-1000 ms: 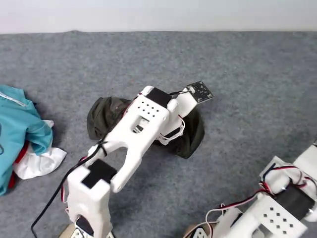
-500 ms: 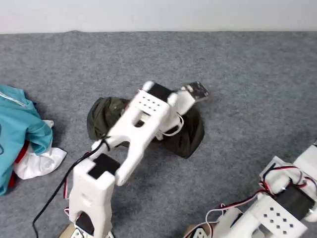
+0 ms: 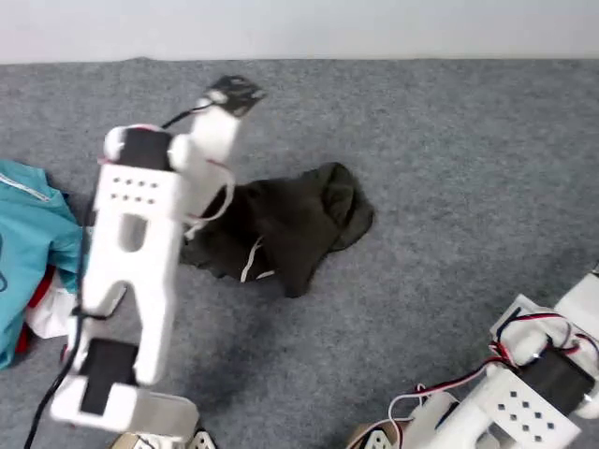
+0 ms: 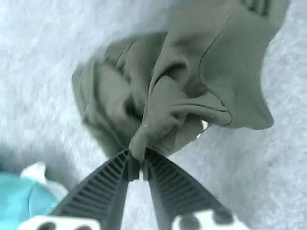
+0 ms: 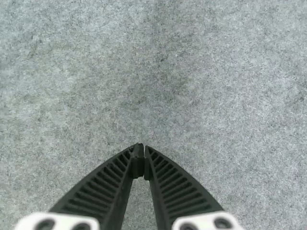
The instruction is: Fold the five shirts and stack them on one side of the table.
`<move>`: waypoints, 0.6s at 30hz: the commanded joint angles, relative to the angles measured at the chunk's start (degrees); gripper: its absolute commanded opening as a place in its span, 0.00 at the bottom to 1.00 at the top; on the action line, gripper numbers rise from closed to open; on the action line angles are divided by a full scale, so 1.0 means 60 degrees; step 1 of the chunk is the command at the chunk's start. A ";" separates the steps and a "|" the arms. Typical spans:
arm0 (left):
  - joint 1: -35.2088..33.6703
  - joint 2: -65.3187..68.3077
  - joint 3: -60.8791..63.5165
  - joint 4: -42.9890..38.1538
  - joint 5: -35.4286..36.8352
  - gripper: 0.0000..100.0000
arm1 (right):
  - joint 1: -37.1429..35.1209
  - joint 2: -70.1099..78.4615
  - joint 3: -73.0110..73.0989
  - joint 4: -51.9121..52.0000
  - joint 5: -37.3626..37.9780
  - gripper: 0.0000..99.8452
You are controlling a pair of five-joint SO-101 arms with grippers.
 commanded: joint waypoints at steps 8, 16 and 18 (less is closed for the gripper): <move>-0.2271 -0.2447 0.2630 -0.0073 -0.1084 0.01 | -0.0549 0.0095 -0.0542 -0.0022 0.0103 0.01; -0.2667 -0.3560 0.2659 0.0249 -0.1026 0.20 | -0.1370 0.0095 -0.0542 -0.0081 0.0044 0.01; -0.2564 -0.3897 0.2659 0.0249 -0.1026 0.23 | -0.1370 0.0095 -0.0542 -0.0081 0.0073 0.01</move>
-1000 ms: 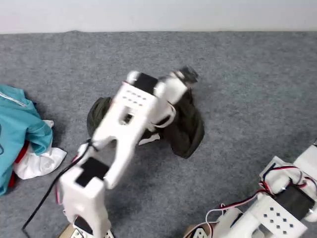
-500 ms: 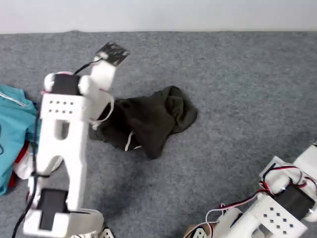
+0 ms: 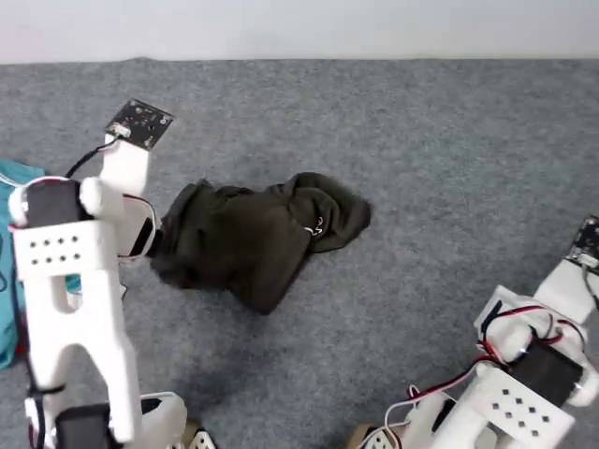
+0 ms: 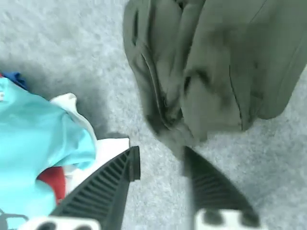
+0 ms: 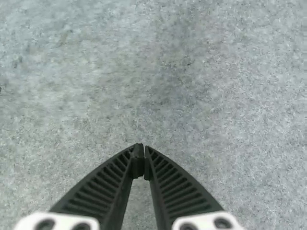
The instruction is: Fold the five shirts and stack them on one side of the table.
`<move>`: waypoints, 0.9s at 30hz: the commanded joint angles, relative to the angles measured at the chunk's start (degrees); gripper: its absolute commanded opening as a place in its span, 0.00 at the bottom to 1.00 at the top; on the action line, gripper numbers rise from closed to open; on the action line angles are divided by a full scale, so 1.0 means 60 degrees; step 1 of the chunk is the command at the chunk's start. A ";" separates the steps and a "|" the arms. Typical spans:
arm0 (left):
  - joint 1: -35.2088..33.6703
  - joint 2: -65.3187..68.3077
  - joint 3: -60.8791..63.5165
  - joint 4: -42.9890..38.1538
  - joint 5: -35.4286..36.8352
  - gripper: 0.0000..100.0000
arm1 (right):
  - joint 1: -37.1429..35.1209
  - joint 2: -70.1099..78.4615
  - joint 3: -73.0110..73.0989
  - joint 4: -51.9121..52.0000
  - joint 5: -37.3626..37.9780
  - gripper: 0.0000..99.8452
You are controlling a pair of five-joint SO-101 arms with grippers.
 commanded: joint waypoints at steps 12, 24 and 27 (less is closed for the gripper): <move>0.3971 -0.0923 0.1443 0.0205 -0.0059 0.23 | -0.0110 0.0095 -0.0527 -0.0022 0.0088 0.01; 0.5978 0.3136 0.2747 -0.2916 0.0205 0.23 | -0.0066 0.0095 -0.0527 0.0110 0.0088 0.01; 0.5963 0.4176 0.2278 -0.3077 0.0205 0.23 | -0.0066 0.0095 -0.0527 0.0286 0.0088 0.01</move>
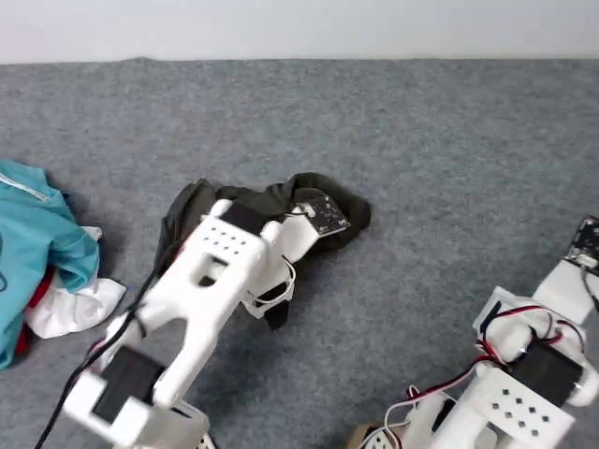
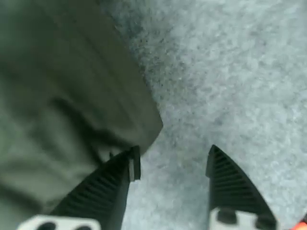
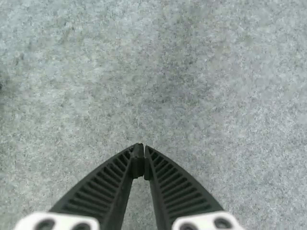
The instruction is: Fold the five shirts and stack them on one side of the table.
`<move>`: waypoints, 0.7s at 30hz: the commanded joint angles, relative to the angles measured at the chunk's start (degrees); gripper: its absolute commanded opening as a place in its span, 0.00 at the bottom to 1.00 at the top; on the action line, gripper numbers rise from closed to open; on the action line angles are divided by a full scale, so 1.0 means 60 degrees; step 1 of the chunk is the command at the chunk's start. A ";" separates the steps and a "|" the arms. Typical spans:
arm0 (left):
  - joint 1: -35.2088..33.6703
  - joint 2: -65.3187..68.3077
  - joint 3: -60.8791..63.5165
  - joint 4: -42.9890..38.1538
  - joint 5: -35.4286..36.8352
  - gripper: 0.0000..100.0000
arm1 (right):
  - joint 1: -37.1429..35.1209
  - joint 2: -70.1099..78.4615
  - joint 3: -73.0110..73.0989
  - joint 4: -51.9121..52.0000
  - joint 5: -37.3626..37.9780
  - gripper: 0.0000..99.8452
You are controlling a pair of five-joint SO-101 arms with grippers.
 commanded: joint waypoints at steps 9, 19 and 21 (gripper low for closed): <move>-0.0571 0.1407 -0.1546 -0.0308 -0.0117 0.23 | -0.0051 0.0095 -0.0527 0.0388 0.0088 0.01; -0.0703 0.1436 -0.0828 -0.1055 -0.0352 0.23 | -0.0051 0.0095 -0.0527 0.0388 0.0088 0.01; -0.0733 0.1436 -0.0667 -0.1070 -0.0366 0.23 | -0.0051 0.0095 -0.0527 0.0388 0.0088 0.01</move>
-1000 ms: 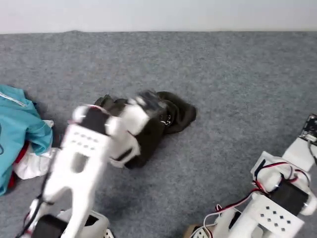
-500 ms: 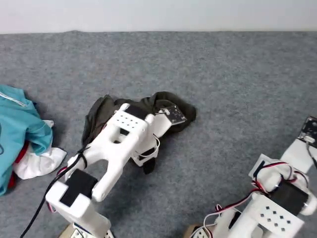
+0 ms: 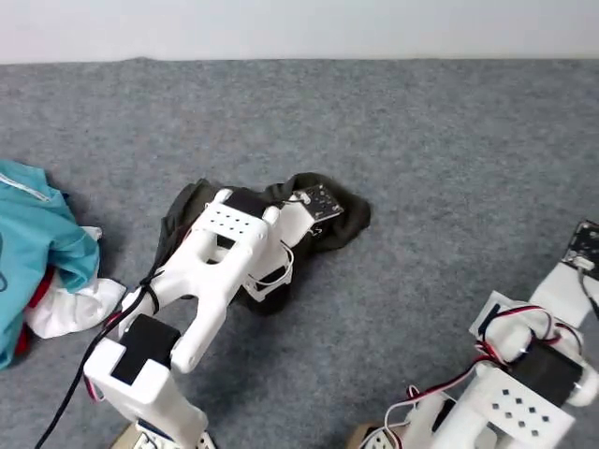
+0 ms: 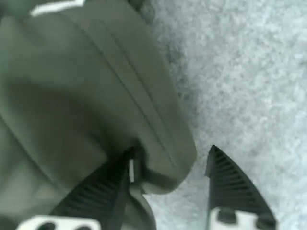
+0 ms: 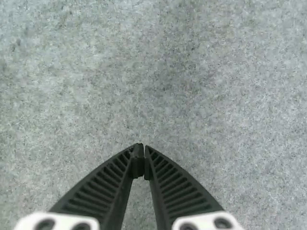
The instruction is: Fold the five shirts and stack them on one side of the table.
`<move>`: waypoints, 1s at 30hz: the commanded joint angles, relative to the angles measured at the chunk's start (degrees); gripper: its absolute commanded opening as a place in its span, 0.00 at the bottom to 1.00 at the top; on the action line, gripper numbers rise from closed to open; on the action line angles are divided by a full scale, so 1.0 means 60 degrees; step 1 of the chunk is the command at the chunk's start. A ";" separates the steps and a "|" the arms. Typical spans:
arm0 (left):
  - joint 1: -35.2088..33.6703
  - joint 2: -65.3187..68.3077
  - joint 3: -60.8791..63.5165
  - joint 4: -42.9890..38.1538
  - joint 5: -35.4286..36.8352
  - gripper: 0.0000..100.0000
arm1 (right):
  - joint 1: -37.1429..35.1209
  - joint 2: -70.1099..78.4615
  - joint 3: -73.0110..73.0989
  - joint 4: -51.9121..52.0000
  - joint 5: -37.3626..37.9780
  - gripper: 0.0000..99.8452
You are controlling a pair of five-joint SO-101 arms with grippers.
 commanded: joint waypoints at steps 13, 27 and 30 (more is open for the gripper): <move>-0.0366 0.0454 0.0183 -0.0484 -0.0088 0.23 | -0.0051 0.0095 -0.0527 0.0022 0.0088 0.01; -0.0337 0.2227 -0.0901 0.0308 -0.0132 0.05 | -0.0051 0.0095 -0.0527 0.0022 0.0088 0.01; -0.0278 0.2051 -0.0901 0.0396 -0.0132 0.01 | -0.0051 0.0095 -0.0527 0.0022 0.0088 0.01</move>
